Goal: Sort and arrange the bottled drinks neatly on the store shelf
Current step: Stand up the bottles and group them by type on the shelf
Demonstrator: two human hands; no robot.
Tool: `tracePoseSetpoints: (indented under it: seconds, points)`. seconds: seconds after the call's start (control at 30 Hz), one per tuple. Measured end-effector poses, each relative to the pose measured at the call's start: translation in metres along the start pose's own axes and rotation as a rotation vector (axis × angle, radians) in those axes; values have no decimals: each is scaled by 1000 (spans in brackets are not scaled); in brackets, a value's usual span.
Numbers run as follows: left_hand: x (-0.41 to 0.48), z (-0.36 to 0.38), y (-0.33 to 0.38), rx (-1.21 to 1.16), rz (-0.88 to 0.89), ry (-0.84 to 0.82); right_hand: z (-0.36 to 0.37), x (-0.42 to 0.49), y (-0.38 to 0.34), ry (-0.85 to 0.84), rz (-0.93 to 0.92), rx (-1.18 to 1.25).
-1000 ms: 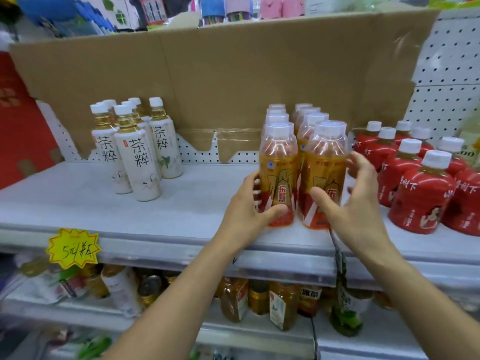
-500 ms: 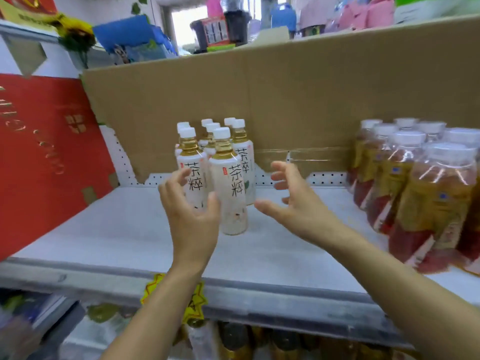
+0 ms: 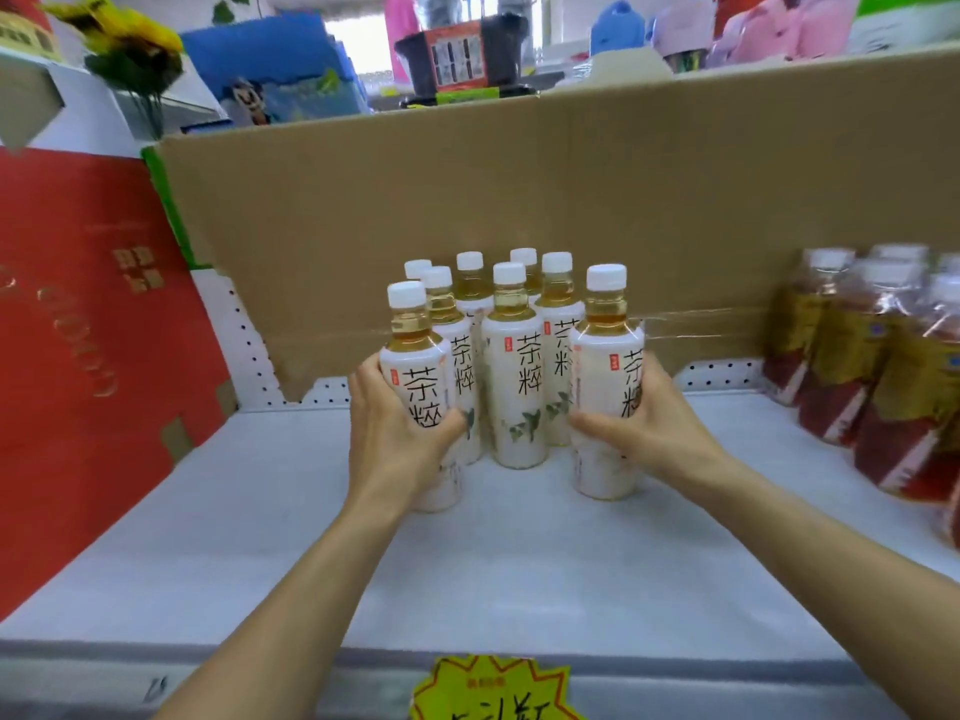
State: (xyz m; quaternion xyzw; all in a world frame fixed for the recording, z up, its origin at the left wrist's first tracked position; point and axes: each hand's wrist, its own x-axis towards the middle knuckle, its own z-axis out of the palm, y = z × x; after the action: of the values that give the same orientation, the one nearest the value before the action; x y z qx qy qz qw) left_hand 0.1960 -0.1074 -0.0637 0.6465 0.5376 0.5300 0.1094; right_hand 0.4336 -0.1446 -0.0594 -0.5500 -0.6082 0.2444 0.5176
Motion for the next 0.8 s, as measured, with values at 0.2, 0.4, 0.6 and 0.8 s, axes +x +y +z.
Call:
tracePoseSetpoints:
  seconds: [0.2, 0.4, 0.6, 0.8]
  points:
    - [26, -50, -38, 97, -122, 106, -42, 38, 34, 172, 144, -102]
    - [25, -50, -27, 244, 63, 259, -57, 64, 44, 149, 168, -152]
    - [35, -8, 52, 144, 508, 226, -42, 49, -12, 587, -551, -443]
    - [85, 9, 66, 164, 78, -141, -9, 95, -72, 33, -329, -507]
